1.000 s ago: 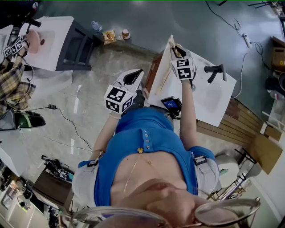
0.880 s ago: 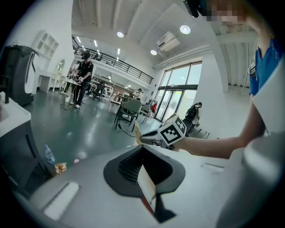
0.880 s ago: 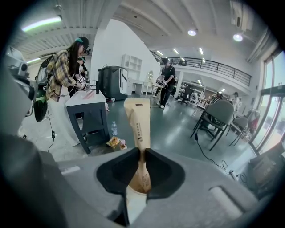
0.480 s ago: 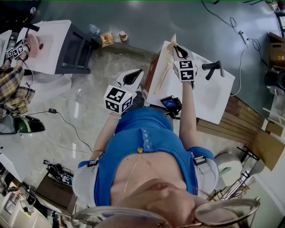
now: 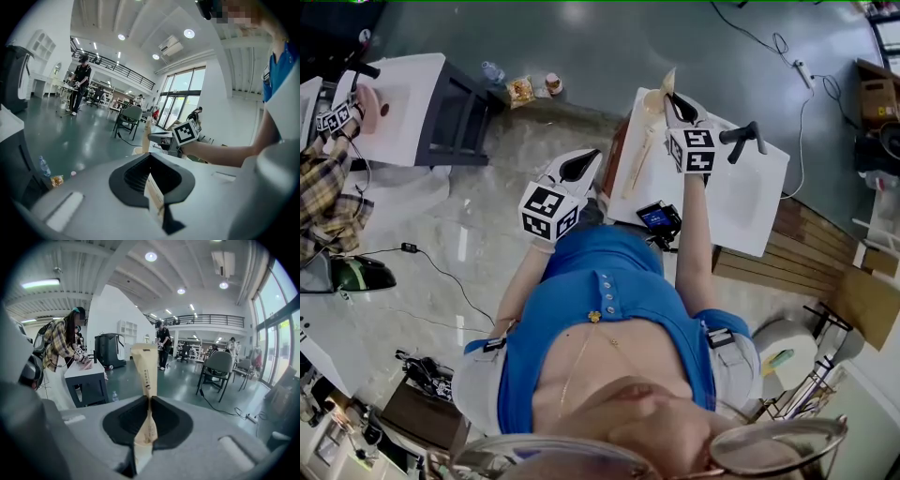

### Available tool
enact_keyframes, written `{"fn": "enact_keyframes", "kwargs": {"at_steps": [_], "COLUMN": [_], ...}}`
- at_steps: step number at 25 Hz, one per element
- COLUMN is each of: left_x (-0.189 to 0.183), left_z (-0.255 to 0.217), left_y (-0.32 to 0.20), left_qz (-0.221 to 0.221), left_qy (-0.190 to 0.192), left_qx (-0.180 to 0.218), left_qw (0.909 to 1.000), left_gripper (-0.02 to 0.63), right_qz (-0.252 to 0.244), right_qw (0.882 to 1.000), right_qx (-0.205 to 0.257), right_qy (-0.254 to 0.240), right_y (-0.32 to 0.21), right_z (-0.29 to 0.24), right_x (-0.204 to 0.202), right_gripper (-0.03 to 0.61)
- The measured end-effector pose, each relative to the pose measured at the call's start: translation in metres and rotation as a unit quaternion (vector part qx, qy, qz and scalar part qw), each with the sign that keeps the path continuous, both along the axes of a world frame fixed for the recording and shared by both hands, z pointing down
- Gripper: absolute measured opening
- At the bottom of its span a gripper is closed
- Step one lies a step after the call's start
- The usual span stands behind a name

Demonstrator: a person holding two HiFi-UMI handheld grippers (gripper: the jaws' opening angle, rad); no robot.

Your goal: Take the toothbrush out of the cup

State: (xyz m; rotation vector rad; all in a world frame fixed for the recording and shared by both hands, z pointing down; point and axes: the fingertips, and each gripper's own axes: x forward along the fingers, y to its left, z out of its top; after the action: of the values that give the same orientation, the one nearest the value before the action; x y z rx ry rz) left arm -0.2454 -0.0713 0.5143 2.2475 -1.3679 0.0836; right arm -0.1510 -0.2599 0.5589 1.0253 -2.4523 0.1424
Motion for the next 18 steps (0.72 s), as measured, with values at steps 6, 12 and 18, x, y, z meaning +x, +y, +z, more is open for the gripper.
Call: {"fn": "enact_keyframes", "kwargs": {"at_steps": [6,12,18], "left_x": [0.0,0.004,0.011], "left_z": [-0.002,-0.003,-0.003], "left_y": [-0.001,0.0,0.0], "left_qz": [0.008,0.022,0.041], "left_qy": [-0.001,-0.002,0.001], "left_qx": [0.005,0.007,0.009], "left_qw": [1.0,0.9997,0.9991], "left_gripper": [0.002,0.002,0.002], "right_qz": [0.013,0.006,0.011], "right_qw": [0.999,0.998,0.996], "right_qx": [0.017,0.026,0.034], "right_qy": [-0.032,-0.055,-0.081], "right_y": [0.004,0.016,0.031], "right_z": [-0.025,-0.045,-0.062], "right_x": [0.006,0.007,0.015], "right_gripper": [0.029,0.029,0.028]}}
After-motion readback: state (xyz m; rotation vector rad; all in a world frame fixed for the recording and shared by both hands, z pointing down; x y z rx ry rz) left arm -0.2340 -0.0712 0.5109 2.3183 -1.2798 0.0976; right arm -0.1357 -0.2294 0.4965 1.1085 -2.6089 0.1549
